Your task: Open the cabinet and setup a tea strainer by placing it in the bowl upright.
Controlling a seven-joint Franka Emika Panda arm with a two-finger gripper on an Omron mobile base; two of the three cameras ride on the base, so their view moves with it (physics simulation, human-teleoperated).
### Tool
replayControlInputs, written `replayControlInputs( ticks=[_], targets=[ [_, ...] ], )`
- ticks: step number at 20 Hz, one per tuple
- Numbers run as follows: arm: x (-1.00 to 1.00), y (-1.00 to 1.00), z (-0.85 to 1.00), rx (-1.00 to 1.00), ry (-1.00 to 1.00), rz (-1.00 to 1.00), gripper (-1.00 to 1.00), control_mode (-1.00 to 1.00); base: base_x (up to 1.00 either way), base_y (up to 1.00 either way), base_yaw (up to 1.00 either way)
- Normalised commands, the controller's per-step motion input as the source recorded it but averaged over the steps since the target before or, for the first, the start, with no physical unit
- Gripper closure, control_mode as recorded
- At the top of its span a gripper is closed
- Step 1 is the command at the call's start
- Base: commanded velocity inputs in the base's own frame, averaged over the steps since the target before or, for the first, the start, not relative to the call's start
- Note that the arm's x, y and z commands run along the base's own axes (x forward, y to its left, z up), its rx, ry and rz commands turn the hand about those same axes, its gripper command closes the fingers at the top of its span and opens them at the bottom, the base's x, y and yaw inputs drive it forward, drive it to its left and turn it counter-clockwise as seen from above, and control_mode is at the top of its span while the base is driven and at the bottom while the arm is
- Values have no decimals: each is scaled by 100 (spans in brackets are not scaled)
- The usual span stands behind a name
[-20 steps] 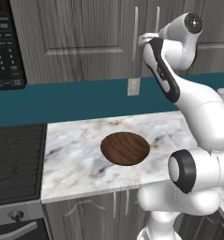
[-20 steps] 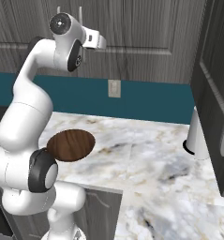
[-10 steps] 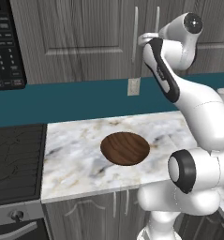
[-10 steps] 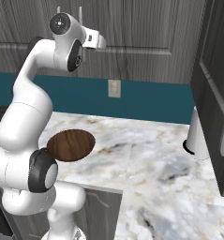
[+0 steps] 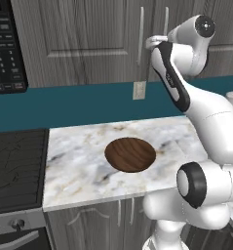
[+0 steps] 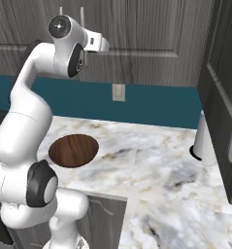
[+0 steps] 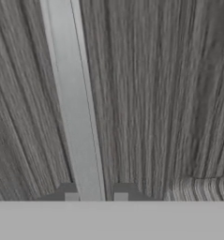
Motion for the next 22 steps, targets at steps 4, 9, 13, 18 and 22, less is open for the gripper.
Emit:
replayControlInputs(
  ticks=[4,9,13,18,22],
  targets=[
    [-56,-40,0,0,2,0,100,-100,0,0,0],
    [-79,-45,0,0,9,0,100,-100,0,0,0],
    [-98,-62,0,2,11,-1,100,-100,0,0,0],
    [-97,-83,2,11,8,0,100,-100,0,0,0],
    [-86,-95,0,8,0,0,100,-100,0,0,0]
  ],
)
